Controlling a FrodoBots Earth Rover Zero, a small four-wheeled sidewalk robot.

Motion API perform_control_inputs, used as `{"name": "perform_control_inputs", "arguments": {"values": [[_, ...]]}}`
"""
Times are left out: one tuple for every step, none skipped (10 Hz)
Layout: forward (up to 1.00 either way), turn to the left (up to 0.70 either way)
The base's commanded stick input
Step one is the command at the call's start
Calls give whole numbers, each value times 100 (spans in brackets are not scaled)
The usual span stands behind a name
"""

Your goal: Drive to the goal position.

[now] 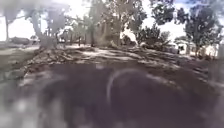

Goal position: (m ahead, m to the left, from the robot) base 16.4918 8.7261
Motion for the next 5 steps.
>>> {"name": "perform_control_inputs", "arguments": {"values": [[100, 10], [100, 5], [100, 0], [100, 0], [100, 0]]}}
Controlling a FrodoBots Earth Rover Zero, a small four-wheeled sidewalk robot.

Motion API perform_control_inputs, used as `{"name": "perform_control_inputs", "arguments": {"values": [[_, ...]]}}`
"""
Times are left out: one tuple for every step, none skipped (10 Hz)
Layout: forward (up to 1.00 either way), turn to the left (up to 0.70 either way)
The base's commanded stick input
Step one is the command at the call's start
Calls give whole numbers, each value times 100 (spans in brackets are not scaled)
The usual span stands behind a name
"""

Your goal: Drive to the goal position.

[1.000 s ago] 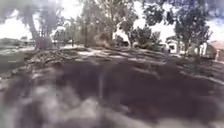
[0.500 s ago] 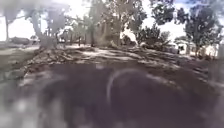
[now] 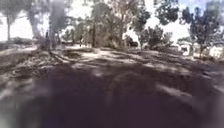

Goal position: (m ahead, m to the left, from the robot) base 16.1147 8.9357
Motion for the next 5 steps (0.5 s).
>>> {"name": "perform_control_inputs", "arguments": {"values": [[100, 0], [100, 0], [100, 0], [100, 0], [100, 0]]}}
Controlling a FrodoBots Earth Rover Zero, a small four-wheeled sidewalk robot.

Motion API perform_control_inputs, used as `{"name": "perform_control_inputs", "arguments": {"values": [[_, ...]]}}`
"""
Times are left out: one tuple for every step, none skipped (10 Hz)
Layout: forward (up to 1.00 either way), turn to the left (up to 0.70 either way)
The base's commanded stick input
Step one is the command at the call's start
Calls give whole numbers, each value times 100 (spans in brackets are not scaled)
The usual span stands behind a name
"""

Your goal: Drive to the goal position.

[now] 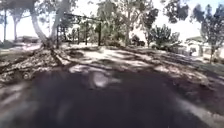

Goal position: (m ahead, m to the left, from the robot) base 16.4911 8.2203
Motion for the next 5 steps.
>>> {"name": "perform_control_inputs", "arguments": {"values": [[100, 0], [100, 0], [100, 0], [100, 0], [100, 0]]}}
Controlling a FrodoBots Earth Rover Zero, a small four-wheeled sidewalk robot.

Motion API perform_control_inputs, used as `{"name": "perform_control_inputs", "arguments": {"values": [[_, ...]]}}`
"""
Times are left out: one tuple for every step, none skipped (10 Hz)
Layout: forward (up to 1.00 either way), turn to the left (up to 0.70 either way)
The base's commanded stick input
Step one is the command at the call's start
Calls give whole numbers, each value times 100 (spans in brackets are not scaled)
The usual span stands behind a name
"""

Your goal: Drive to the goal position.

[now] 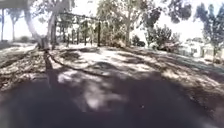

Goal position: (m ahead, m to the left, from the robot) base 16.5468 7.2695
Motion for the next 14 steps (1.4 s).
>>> {"name": "perform_control_inputs", "arguments": {"values": [[100, 0], [100, 0], [100, 0], [100, 0], [100, 0], [100, 0], [100, 40], [100, 40], [100, 40], [100, 40], [100, 0], [100, 0], [100, 0], [100, 0]]}}
